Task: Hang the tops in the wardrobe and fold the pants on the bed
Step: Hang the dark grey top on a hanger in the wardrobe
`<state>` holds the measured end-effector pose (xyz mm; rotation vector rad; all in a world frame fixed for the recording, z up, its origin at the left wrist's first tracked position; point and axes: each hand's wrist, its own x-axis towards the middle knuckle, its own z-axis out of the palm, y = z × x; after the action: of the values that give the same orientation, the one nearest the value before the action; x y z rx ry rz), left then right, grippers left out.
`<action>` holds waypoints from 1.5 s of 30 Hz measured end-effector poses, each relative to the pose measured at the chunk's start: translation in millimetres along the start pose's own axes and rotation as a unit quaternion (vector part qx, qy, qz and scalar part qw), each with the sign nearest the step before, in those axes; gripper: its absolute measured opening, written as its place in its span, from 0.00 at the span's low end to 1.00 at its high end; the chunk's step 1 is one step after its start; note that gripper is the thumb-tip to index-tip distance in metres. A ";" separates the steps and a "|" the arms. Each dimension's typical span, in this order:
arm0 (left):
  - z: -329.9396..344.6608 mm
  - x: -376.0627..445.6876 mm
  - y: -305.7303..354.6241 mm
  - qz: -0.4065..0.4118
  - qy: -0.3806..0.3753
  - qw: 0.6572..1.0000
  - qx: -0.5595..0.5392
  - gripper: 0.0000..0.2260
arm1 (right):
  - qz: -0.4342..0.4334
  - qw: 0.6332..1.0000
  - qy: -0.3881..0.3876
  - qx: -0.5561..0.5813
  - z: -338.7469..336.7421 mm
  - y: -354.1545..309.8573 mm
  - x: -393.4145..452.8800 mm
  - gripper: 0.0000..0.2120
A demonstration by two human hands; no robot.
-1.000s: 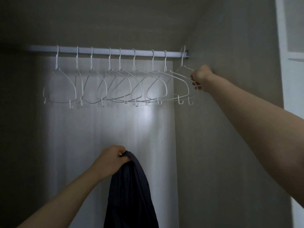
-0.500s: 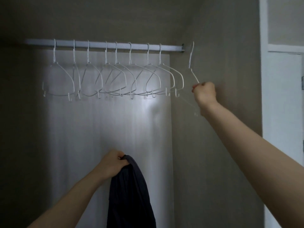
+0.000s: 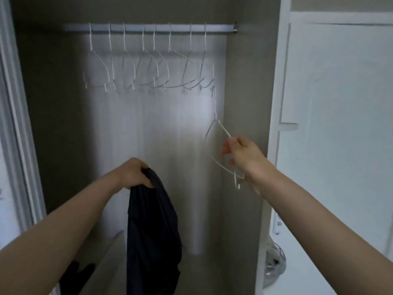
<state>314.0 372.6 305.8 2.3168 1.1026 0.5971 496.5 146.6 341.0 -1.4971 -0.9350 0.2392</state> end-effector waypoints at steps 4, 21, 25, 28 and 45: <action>9.9 -37.0 -12.1 -0.055 0.059 0.994 0.076 0.11 | 0.143 0.968 -0.140 0.151 -27.8 3.3 -50.8 0.12; -35.3 -74.4 -106.5 -0.137 0.152 0.948 -0.245 0.06 | 0.110 0.917 -0.334 0.188 -13.9 10.9 -81.6 0.16; -34.6 -76.9 -79.2 -0.073 0.087 0.968 -0.225 0.06 | 0.059 0.938 -0.311 0.141 29.0 28.5 -91.5 0.17; -38.8 -79.3 -53.6 -0.050 0.063 0.965 -0.248 0.09 | 0.017 0.953 -0.281 0.113 59.4 40.4 -95.8 0.16; -53.3 -89.6 -35.4 0.186 0.126 0.974 0.006 0.09 | -0.336 0.895 0.070 -0.284 75.5 75.3 -80.1 0.17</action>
<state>211.2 333.6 310.6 2.5278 0.7748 1.0522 426.1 158.3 228.3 -1.5735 -1.4168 -0.6936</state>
